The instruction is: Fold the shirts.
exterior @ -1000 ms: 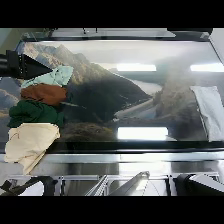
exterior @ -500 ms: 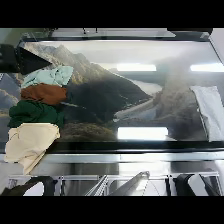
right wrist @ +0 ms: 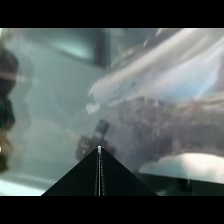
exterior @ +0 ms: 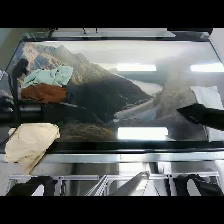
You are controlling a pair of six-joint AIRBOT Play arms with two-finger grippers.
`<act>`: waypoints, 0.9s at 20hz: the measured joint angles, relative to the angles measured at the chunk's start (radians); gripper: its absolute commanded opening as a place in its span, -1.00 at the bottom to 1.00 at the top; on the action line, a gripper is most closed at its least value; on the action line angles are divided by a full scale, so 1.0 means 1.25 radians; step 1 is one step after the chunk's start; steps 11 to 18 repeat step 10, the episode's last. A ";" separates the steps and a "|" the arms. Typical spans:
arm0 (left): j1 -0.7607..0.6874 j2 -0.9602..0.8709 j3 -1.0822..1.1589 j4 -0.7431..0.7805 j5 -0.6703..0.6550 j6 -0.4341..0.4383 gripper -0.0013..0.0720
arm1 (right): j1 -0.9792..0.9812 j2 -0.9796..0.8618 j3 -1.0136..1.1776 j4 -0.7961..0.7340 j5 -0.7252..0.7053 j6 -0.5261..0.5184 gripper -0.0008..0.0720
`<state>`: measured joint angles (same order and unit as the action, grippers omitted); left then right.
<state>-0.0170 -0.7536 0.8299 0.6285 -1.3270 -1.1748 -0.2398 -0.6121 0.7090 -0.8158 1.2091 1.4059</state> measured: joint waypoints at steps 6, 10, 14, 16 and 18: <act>-0.015 0.067 -0.057 0.003 0.036 -0.015 -0.94 | 0.048 -0.050 -0.010 0.015 0.019 -0.001 -0.93; -0.017 0.076 -0.063 0.002 0.049 -0.017 -0.94 | 0.053 -0.058 -0.012 0.023 0.025 -0.004 -0.93; -0.017 0.076 -0.063 0.002 0.049 -0.017 -0.94 | 0.053 -0.058 -0.012 0.023 0.025 -0.004 -0.93; -0.017 0.076 -0.063 0.002 0.049 -0.017 -0.94 | 0.053 -0.058 -0.012 0.023 0.025 -0.004 -0.93; -0.017 0.076 -0.063 0.002 0.049 -0.017 -0.94 | 0.053 -0.058 -0.012 0.023 0.025 -0.004 -0.93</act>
